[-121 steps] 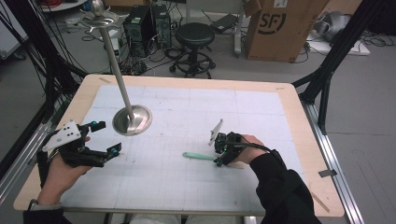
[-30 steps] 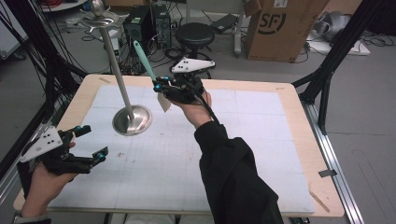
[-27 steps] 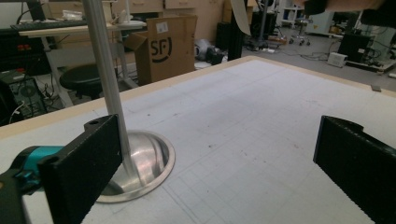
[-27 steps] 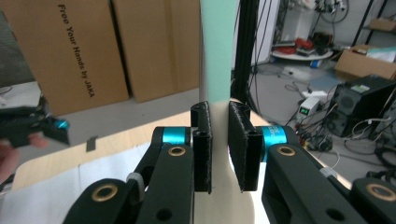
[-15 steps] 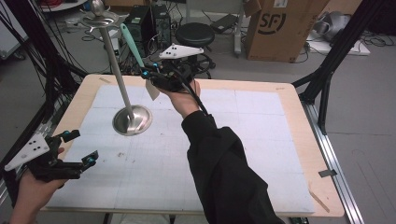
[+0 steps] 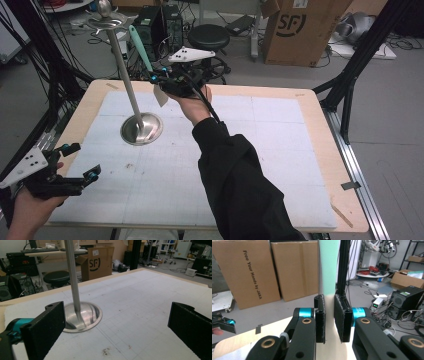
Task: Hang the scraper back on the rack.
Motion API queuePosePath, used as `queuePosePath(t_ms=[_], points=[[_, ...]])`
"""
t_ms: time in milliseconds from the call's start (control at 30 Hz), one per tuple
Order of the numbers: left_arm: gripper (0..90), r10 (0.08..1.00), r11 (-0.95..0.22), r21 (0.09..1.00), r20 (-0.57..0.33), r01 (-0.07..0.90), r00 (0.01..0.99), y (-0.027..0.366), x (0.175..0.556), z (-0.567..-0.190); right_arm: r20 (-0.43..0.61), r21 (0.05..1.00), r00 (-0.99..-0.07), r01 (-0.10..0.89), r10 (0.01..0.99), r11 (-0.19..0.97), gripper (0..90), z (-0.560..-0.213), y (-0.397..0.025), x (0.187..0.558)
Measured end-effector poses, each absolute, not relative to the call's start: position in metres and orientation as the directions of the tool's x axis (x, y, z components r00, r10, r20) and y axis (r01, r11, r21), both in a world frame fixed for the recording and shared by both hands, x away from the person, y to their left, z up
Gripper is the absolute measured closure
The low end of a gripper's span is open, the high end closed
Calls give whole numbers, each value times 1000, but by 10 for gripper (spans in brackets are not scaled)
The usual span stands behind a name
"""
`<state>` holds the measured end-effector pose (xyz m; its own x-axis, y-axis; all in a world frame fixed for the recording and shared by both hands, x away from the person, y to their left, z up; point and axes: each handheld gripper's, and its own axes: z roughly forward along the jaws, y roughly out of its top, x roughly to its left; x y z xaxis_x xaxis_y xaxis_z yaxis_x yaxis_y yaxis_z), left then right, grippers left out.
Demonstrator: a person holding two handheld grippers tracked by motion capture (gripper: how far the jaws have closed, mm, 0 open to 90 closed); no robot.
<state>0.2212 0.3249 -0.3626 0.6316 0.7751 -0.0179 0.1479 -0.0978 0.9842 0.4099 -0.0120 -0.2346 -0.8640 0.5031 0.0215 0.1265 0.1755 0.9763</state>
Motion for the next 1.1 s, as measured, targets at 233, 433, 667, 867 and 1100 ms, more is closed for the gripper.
queuePosePath(t_ms=[233, 433, 667, 867, 1100], points=[[21, 780, -96, 984, -20, 151, 626, 328, 219, -364, 18, 975, -870, 124, 493, 184, 803, -236, -7, 411], [21, 786, -93, 984, -20, 151, 618, 331, 215, -363, 20, 975, -869, 126, 495, 181, 803, -236, -2, 413], [21, 793, -90, 984, -22, 153, 609, 335, 212, -363, 28, 975, -870, 131, 493, 177, 802, -241, 4, 417], [21, 796, -89, 984, -23, 154, 604, 337, 211, -363, 33, 977, -871, 132, 490, 170, 764, -243, 7, 418], [21, 794, -84, 985, -26, 152, 607, 337, 214, -363, 53, 975, -876, 148, 479, 163, 592, -247, 6, 415]])
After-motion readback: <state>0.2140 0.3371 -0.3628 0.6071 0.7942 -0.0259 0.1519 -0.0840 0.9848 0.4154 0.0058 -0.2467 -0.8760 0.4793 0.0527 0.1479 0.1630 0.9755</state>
